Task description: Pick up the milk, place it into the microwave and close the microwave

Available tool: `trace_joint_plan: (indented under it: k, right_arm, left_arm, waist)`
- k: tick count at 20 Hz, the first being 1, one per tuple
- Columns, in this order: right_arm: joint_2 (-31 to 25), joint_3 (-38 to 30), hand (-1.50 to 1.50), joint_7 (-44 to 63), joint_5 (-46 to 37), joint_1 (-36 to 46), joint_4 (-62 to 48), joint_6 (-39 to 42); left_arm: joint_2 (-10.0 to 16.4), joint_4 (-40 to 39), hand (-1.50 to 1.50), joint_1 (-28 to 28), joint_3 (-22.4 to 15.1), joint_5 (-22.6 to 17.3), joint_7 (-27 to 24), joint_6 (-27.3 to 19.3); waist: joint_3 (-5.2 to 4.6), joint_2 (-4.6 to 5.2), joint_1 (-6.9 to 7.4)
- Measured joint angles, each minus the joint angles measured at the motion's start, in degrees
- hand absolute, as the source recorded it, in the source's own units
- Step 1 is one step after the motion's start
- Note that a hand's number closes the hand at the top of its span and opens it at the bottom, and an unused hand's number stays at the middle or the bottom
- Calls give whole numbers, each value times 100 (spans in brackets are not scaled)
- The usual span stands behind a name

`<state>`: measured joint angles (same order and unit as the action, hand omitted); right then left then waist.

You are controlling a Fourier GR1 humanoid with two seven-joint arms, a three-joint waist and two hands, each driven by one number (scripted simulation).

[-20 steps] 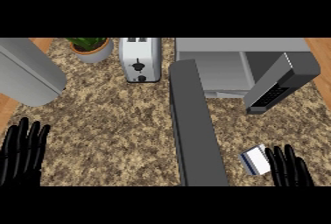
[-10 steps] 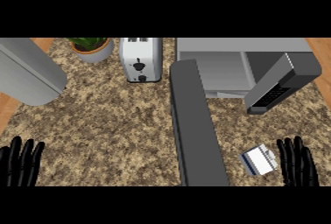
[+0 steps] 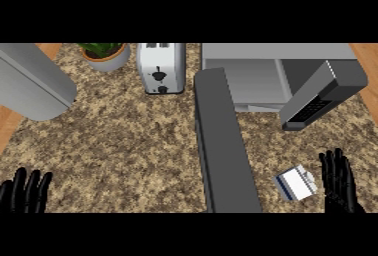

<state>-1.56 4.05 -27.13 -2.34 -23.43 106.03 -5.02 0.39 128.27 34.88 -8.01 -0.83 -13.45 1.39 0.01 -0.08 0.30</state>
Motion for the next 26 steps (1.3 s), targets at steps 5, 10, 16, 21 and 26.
trace_joint_plan:
  k: [5,10,16,21,26]
  right_arm:
    - [-6,-256,-150,-447,-50,59,-570,-119]
    - [-239,-715,-150,-712,131,304,-1199,45]
    - [-457,-975,-150,-958,161,636,-1949,274]
    - [-589,-1168,-150,-1464,133,951,-2955,460]
    - [-653,-1307,-150,-1806,49,1279,-3777,475]
  left_arm:
    - [10,14,-150,183,-106,39,-133,5]
    - [36,-136,-150,187,-87,33,-307,13]
    - [54,-103,-150,385,-84,-20,-424,86]
    - [53,-62,-150,597,-195,28,-611,71]
    - [63,-54,-150,398,-175,-11,-380,-5]
  waist:
    - [0,0,-5]
    - [-1,1,-8]
    - [-1,2,2]
    - [0,2,16]
    - [1,5,3]
